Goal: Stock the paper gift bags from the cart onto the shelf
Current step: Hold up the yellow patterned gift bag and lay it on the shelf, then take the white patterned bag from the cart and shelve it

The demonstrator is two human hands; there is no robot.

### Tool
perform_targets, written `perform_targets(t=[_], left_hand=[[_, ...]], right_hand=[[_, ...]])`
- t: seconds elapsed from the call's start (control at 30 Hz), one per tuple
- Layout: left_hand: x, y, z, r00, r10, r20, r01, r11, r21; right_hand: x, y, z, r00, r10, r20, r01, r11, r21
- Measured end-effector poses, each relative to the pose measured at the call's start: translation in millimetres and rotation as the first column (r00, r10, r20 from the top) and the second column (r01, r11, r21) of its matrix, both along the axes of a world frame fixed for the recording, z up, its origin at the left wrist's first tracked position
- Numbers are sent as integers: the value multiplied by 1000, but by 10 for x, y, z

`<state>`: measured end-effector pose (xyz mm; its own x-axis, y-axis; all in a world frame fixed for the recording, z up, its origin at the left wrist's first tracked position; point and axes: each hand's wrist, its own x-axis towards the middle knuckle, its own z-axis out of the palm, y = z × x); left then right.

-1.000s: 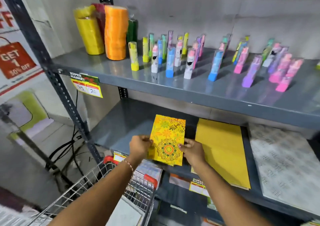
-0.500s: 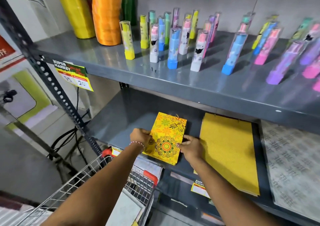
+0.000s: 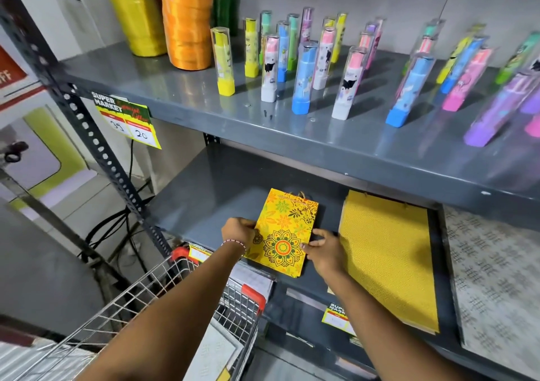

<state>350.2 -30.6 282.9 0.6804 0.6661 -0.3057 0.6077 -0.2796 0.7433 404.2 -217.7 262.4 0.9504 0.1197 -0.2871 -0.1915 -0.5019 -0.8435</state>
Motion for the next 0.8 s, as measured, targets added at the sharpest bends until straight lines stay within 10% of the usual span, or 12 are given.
perform_targets(t=[0.1,0.27,0.4,0.6,0.8], left_hand=[[-124,94,49,974,197,108,-172,963,-208],[-1247,388,-1,724,651,228,-241,548,-801],[-2640,400,-643,420,900,-115,-419,81,-904],[-3686,149,-1624,147,837,-528,-495,-400,-772],[-3673,-10,-2582,63,780,-623,-516,-509,-689]], right_hand=[[-49,-67,234,986,33,163,-22,998,-66],[-220,167,775,791,249,558,-300,954,0],[-705,990,916,679,635,368,-704,705,85],[-1482,2342,-24,236,972,3,-971,236,-32],[-2197,3134,-1670,-144,934,-326,-919,-249,-305]])
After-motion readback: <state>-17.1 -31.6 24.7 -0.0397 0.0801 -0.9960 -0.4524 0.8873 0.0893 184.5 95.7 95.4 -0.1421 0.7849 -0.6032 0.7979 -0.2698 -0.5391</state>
